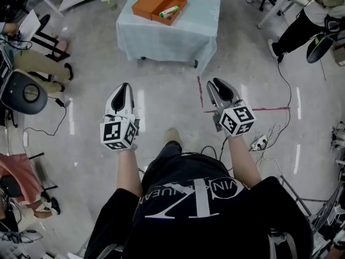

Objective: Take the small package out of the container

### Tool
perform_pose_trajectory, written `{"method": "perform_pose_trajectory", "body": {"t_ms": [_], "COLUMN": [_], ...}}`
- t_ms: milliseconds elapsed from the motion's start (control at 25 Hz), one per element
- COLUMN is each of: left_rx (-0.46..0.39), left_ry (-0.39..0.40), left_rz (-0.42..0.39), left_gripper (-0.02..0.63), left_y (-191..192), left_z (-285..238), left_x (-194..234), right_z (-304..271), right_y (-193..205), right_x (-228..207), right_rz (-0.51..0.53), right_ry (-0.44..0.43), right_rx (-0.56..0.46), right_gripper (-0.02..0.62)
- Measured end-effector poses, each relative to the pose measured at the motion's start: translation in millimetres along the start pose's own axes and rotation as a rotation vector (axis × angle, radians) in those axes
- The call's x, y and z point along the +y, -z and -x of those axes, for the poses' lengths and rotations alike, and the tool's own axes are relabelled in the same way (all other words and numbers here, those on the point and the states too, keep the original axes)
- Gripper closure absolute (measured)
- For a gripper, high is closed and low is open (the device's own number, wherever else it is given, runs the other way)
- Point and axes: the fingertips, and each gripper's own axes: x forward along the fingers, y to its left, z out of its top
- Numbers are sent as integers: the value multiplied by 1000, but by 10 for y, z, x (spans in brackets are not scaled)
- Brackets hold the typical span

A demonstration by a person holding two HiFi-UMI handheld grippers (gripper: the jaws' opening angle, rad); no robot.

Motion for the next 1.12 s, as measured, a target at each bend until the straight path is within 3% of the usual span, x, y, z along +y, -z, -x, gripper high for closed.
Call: {"method": "perform_pose_trajectory", "body": {"t_ms": [320, 600, 1120], "left_rx": [-17, -8, -2], "left_ry": [45, 73, 23], "left_rz": [0, 10, 8], "left_gripper": [606, 606, 606], "left_y": [-90, -70, -96], "left_z": [-475, -640, -1298], "left_x": [348, 389, 712], "right_z": [-496, -623, -1412], "right_y": [-152, -185, -340], "right_x": [-13, -25, -366], "right_rz": [7, 15, 26], "right_ry": [30, 32, -21], "right_rx": [-18, -5, 4], "right_gripper": [505, 505, 505]}}
